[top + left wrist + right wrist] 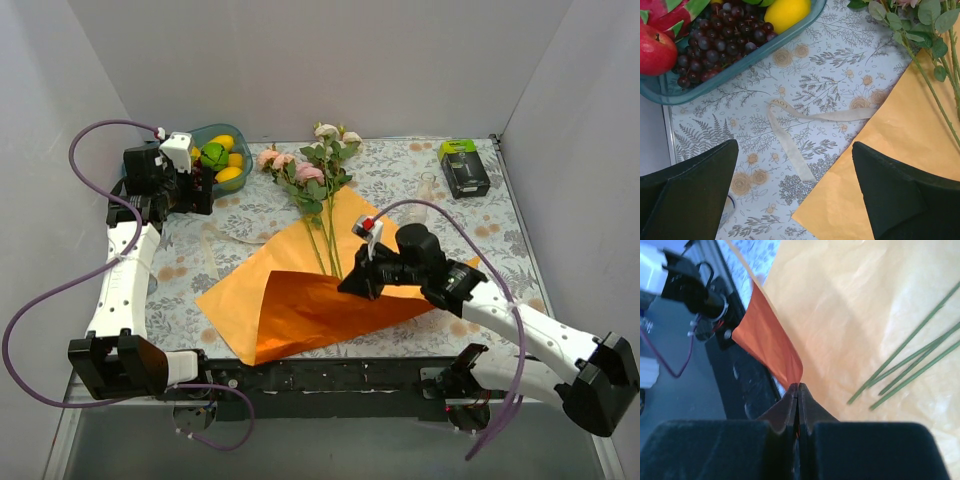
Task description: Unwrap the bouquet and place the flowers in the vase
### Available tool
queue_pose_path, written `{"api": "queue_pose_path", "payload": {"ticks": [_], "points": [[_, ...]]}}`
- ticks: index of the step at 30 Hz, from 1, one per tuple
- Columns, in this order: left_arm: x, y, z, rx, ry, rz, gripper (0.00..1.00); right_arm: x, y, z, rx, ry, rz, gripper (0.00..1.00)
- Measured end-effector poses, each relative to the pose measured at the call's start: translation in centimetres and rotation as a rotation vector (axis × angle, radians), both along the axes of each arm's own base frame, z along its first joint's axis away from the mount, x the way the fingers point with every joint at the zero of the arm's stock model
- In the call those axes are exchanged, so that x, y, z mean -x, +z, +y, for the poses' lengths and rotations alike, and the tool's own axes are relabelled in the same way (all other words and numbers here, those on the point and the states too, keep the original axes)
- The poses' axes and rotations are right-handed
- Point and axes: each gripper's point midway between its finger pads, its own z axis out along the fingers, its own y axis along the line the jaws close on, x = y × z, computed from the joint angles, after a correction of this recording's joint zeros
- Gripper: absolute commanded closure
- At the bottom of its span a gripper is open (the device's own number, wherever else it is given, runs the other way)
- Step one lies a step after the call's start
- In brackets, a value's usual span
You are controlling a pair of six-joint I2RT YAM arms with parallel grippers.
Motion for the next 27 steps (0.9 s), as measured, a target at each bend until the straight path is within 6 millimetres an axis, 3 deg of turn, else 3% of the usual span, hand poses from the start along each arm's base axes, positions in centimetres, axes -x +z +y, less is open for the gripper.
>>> {"api": "queue_pose_path", "payload": {"ticks": [5, 8, 9, 11, 15, 27], "points": [[-0.1, -0.2, 0.0, 0.007, 0.004, 0.008, 0.02, 5.1, -2.0, -0.5, 0.01, 0.074, 0.023, 0.89], [-0.1, -0.3, -0.1, 0.011, 0.006, 0.01, 0.02, 8.1, -2.6, -0.5, 0.017, 0.118, 0.03, 0.74], [-0.2, -0.2, -0.1, 0.012, 0.008, 0.01, 0.02, 8.9, -2.6, -0.7, 0.012, 0.12, 0.029, 0.63], [-0.2, -0.2, -0.1, 0.015, 0.01, 0.012, 0.02, 10.6, -2.3, -1.1, -0.001, 0.143, 0.027, 0.57], [-0.5, 0.1, -0.1, 0.017, 0.011, 0.008, 0.02, 12.2, -1.2, -1.9, -0.036, 0.141, 0.022, 0.46], [-0.7, 0.7, -0.1, 0.021, 0.015, -0.004, 0.02, 16.3, -1.5, -4.0, 0.085, 0.219, 0.091, 0.36]]}}
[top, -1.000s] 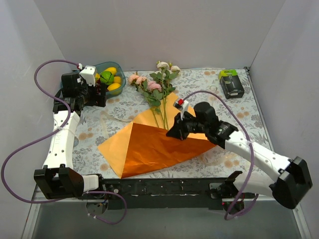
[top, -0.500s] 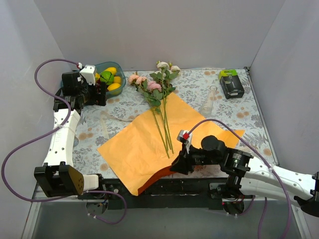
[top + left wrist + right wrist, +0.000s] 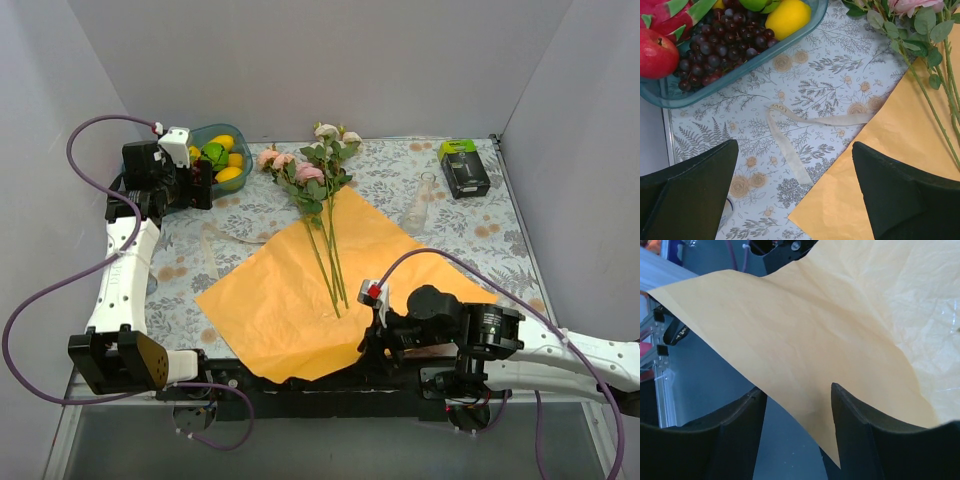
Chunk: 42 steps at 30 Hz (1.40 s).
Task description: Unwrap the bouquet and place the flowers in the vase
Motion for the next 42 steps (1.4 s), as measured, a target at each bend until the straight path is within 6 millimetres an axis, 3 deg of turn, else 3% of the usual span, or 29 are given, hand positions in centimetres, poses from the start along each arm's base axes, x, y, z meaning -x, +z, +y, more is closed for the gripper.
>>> {"api": "queue_pose_path", "payload": {"ticks": [5, 10, 14, 17, 18, 20, 22, 24, 28, 31, 35, 39, 42], "points": [[0.0, -0.2, 0.0, 0.001, 0.0, 0.009, 0.02, 1.9, 2.8, 0.0, -0.023, 0.105, 0.037, 0.33], [-0.2, -0.1, 0.0, 0.001, 0.0, 0.01, 0.02, 2.3, 9.0, 1.6, -0.096, 0.171, 0.01, 0.32], [-0.2, 0.1, 0.0, 0.001, 0.0, 0.005, 0.02, -0.9, 14.1, 4.0, -0.149, 0.042, -0.105, 0.26], [-0.2, 0.0, 0.0, 0.003, 0.001, 0.008, 0.02, -5.5, 14.9, 6.1, -0.094, -0.137, -0.215, 0.33], [-0.1, 0.0, 0.0, 0.004, 0.002, 0.009, 0.02, -8.0, 14.2, 7.0, -0.04, -0.209, -0.24, 0.4], [-0.1, 0.0, 0.0, 0.004, 0.002, 0.009, 0.02, -12.5, 12.3, 8.3, 0.051, -0.311, -0.253, 0.42], [-0.1, 0.0, 0.0, 0.004, 0.002, 0.01, 0.02, -18.2, 7.9, 9.0, 0.183, -0.416, -0.234, 0.45], [-0.1, 0.0, 0.0, 0.004, 0.002, 0.01, 0.02, -22.5, 2.6, 8.3, 0.33, -0.478, -0.193, 0.51], [0.0, -0.7, -0.1, 0.009, 0.0, 0.021, 0.02, -27.8, -4.5, 6.2, 0.522, -0.53, -0.116, 0.54], [0.3, -2.1, -0.3, 0.018, -0.005, 0.052, 0.02, -30.9, -6.0, 6.3, 0.549, -0.541, -0.108, 0.56], [0.9, -4.0, -0.5, 0.029, -0.012, 0.097, 0.02, -34.6, -5.0, 7.9, 0.495, -0.542, -0.148, 0.61], [1.1, -4.6, -0.7, 0.035, -0.018, 0.108, 0.02, -37.9, -4.5, 9.5, 0.445, -0.541, -0.193, 0.68], [0.9, -4.4, -0.7, 0.037, -0.021, 0.099, 0.02, -39.4, -6.0, 9.7, 0.456, -0.54, -0.202, 0.69]]}}
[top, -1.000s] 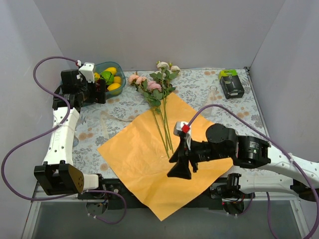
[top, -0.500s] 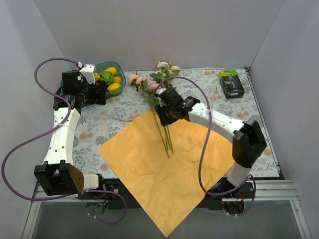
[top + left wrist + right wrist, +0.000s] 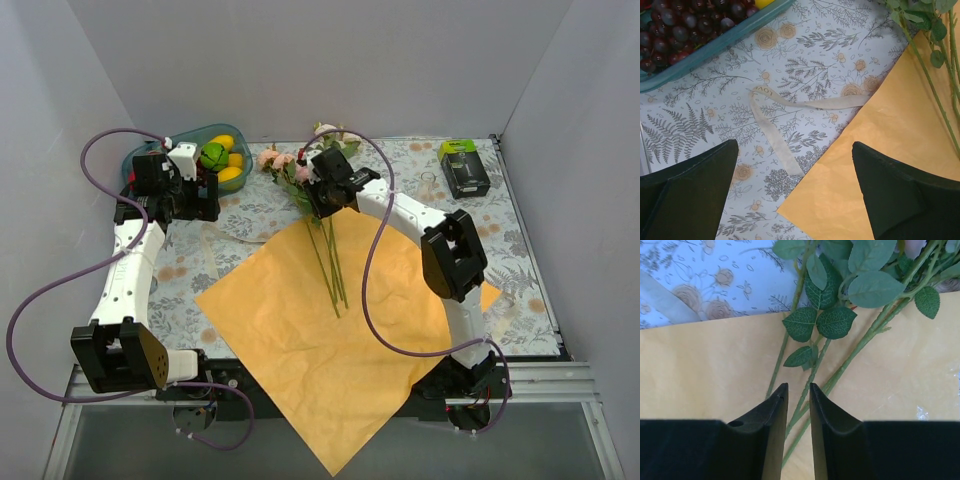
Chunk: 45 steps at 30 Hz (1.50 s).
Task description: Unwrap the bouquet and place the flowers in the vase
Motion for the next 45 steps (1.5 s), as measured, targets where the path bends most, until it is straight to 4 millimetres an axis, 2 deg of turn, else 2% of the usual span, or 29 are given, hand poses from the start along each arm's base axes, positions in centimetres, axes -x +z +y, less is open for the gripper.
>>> {"api": "queue_pose_path", "payload": {"ticks": [4, 7, 9, 14, 22, 28, 32, 33, 35, 36, 42, 45], "points": [[-0.1, 0.2, -0.4, 0.014, -0.016, -0.008, 0.02, -0.8, -3.4, -0.8, 0.048, -0.005, 0.038, 0.69], [-0.1, 0.2, -1.0, 0.042, -0.038, -0.009, 0.02, -1.2, -4.8, -1.3, 0.063, -0.012, 0.059, 0.67], [0.0, 0.0, -1.5, 0.067, -0.056, -0.005, 0.02, -1.4, -5.1, -1.4, 0.063, -0.016, 0.061, 0.63], [0.5, -1.0, -2.6, 0.123, -0.086, 0.029, 0.03, -1.9, -4.9, -1.3, 0.049, -0.021, 0.047, 0.59], [0.0, -1.3, -2.8, 0.136, -0.09, 0.03, 0.03, -1.7, -5.1, -1.0, 0.037, -0.006, 0.057, 0.55], [-0.1, -1.2, -2.8, 0.135, -0.089, 0.025, 0.03, -1.5, -8.0, -0.9, 0.063, 0.004, 0.101, 0.52], [-0.1, -1.2, -2.8, 0.134, -0.088, 0.026, 0.03, -1.3, -9.3, -0.9, 0.074, 0.009, 0.122, 0.63], [-0.1, -1.2, -2.8, 0.133, -0.087, 0.027, 0.03, -1.3, -9.2, -0.8, 0.071, 0.011, 0.121, 0.76], [-0.2, -1.4, -2.7, 0.133, -0.086, 0.03, 0.03, -1.4, -9.2, -0.6, 0.069, 0.017, 0.118, 0.94], [-0.2, -1.4, -2.7, 0.133, -0.086, 0.031, 0.03, -1.4, -9.2, -0.6, 0.066, 0.011, 0.123, 0.99], [-0.2, -1.5, -2.7, 0.133, -0.086, 0.034, 0.03, -1.5, -9.1, -0.6, 0.064, 0.012, 0.117, 0.99], [-0.3, -1.8, -3.0, 0.138, -0.088, 0.042, 0.04, -1.7, -7.9, -0.5, 0.05, 0.009, 0.096, 0.99]]}}
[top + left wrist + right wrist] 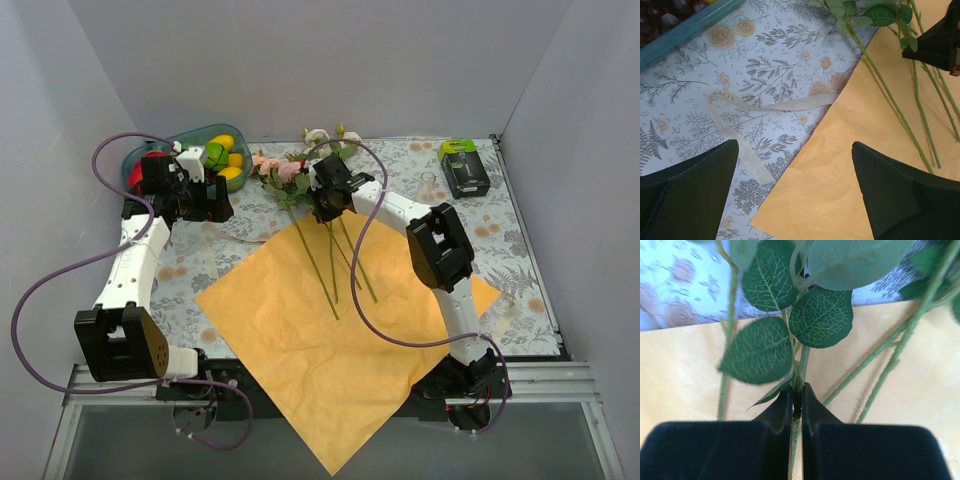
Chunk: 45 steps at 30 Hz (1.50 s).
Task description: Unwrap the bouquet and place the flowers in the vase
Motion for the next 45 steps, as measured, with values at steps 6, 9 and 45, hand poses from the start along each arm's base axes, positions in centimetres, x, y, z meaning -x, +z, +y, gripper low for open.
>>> {"api": "queue_pose_path", "payload": {"ticks": [6, 9, 45], "points": [[-1.1, -2.0, -3.2, 0.007, -0.055, 0.063, 0.02, -1.5, 10.1, 0.3, -0.104, -0.031, -0.176, 0.99], [-1.9, -3.2, -6.8, 0.016, -0.124, 0.108, 0.02, -2.7, 18.5, 0.1, -0.209, -0.065, -0.337, 0.99], [-11.4, -17.1, -22.1, -0.104, -0.12, 0.244, 0.34, 0.4, 45.2, -24.1, -0.33, -0.48, -1.409, 0.99]]}}
